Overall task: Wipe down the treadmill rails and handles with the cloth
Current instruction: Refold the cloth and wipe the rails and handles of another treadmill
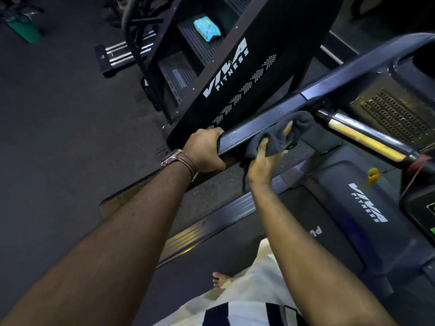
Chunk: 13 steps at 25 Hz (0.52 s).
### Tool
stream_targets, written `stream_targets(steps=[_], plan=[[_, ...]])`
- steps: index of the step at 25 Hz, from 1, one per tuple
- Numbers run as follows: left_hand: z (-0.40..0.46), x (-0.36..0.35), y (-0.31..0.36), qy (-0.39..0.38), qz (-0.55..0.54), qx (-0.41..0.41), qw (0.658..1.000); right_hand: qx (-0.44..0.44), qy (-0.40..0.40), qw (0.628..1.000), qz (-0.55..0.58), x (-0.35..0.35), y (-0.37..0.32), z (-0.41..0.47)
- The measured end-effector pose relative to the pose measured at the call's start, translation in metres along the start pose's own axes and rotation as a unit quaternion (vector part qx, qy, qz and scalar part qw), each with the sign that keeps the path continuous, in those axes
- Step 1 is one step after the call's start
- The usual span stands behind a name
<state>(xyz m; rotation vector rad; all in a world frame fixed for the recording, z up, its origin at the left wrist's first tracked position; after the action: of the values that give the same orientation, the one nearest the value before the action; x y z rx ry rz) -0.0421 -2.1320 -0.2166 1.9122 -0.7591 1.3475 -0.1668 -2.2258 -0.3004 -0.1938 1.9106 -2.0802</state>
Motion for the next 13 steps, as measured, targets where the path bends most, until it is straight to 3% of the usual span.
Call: stream_targets(steps=[1, 4, 8, 11, 13], plan=[[0.001, 0.000, -0.002, 0.009, -0.007, 0.006, 1.000, -0.002, 0.029, 0.999, 0.019, -0.005, -0.011, 0.002], [0.000, 0.000, -0.002, 0.038, -0.024, 0.007, 0.999, 0.103, -0.060, 0.991, -0.065, -0.014, -0.017, -0.009], [-0.001, -0.001, -0.004, 0.062, -0.025, 0.004, 0.998, 0.130, -0.038, 0.982, -0.134, -0.018, -0.038, 0.010], [-0.003, -0.001, -0.004, 0.089, -0.025, 0.009, 0.996, 0.355, -0.155, 0.863, -0.324, -0.026, -0.067, 0.011], [-0.006, -0.001, -0.002, 0.073, -0.010, 0.046, 0.996, 0.362, -0.226, 0.813, -0.396, -0.025, -0.079, 0.029]])
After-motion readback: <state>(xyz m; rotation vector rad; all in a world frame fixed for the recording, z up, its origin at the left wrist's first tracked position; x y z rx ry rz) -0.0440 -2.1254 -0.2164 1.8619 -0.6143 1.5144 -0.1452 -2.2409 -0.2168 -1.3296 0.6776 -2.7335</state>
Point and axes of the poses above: each hand's wrist, its own z-axis towards the middle knuckle, its own x-axis out of the back of the hand, y = z × x, the point moved 5 cm from there along z, towards the middle knuckle, and after that the axes turned 10 degrees about z, right-handed, at the moved point
